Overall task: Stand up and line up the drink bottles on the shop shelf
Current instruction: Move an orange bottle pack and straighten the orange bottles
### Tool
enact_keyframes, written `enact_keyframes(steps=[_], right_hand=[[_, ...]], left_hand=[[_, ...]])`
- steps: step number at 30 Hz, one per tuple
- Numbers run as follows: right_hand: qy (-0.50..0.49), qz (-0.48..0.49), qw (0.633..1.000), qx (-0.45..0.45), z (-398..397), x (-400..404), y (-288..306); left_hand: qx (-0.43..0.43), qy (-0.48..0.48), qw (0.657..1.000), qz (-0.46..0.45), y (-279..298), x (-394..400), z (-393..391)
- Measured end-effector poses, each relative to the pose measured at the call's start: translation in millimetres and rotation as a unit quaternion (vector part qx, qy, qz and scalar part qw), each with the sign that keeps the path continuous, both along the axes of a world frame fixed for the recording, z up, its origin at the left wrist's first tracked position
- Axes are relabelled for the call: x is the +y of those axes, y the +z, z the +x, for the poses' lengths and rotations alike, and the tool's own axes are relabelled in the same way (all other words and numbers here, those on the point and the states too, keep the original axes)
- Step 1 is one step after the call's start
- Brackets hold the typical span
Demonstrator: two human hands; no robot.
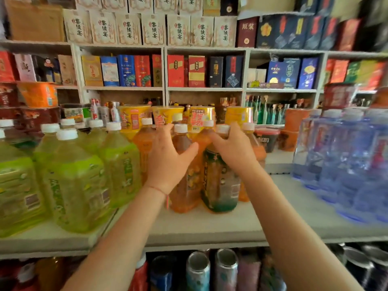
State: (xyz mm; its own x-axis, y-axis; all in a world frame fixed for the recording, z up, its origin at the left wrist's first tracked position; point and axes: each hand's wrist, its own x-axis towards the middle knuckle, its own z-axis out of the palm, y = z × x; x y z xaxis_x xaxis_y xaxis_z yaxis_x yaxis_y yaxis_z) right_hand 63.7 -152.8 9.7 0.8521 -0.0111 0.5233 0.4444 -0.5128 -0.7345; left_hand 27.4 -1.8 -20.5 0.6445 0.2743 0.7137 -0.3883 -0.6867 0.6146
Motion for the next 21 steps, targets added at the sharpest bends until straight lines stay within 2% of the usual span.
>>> enact_keyframes(steps=[2,7,11,15,18,21], right_hand=[[0.031,0.001,1.000,0.004,3.3,-1.4,-5.5],[0.103,0.054,0.993,0.001,-2.8,-18.0,-6.0],[0.105,0.058,0.993,-0.005,-19.7,-40.9,-5.1],[0.116,0.113,0.987,0.024,-34.0,-70.7,-0.2],[0.126,0.125,0.983,0.034,-43.7,-86.8,6.1],[0.127,0.103,0.986,0.014,-51.4,-97.7,14.7]], left_hand=[[0.035,-0.019,0.999,-0.032,-2.7,-1.7,14.5],[0.017,-0.011,0.998,-0.054,-7.9,-8.6,13.7],[0.012,-0.021,0.994,-0.102,-8.5,-13.6,14.9],[0.023,-0.032,0.990,-0.135,-12.8,-26.5,19.3],[0.060,-0.109,0.978,-0.169,-13.3,-52.8,20.7],[0.122,-0.210,0.950,-0.194,-17.5,-69.7,26.7]])
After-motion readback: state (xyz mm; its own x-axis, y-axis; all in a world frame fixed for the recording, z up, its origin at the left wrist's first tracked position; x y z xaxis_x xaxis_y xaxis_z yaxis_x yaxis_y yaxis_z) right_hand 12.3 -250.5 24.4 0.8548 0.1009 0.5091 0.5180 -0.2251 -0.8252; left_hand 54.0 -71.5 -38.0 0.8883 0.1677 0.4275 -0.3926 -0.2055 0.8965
